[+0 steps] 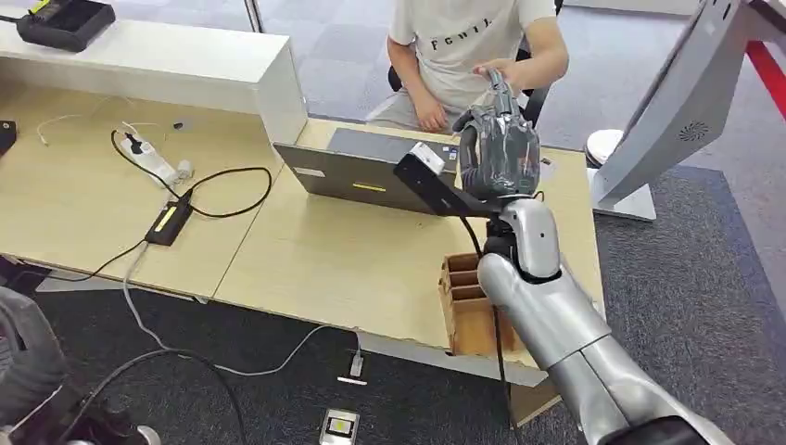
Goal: Pass the card to the sensor for recognition and then transmit it.
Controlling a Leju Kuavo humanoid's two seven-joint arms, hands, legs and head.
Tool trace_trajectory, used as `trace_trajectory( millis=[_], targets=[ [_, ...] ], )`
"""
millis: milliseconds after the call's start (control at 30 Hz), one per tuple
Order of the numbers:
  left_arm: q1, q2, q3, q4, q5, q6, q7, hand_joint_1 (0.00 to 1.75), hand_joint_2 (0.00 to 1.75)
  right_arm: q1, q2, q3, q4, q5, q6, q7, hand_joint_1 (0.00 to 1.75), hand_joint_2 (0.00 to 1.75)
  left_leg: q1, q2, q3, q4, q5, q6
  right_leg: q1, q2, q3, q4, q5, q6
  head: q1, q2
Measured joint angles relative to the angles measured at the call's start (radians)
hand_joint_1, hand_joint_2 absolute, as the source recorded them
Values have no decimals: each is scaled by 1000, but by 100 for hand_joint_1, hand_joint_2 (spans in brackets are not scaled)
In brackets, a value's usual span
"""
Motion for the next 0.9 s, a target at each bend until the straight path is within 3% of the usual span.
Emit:
trace_trajectory(
  millis=[333,800,833,867,900],
  targets=[
    [7,-4,1,0,12,0,0,0,175,-46,48,18,165,27,7,33,175,175,0,0,0,0,0,0,0,0,0,0,0,0,0,0],
    [19,1,-1,1,40,0,0,0,175,-60,46,29,259,48,19,79,175,175,0,0,1,0,0,0,0,1,-1,0,0,0,0,0],
    [18,2,-1,1,42,0,0,0,175,-60,44,29,263,52,21,84,161,175,0,0,1,0,0,0,0,1,-1,0,0,0,0,0],
    [17,4,-1,2,42,0,0,0,175,-61,42,29,267,54,21,86,0,175,0,0,1,0,0,0,0,1,-1,0,0,0,0,0],
    [16,6,-2,3,42,0,0,0,175,-61,40,29,270,55,20,90,0,175,0,0,1,0,0,0,0,1,-1,0,0,0,0,0]
  ],
)
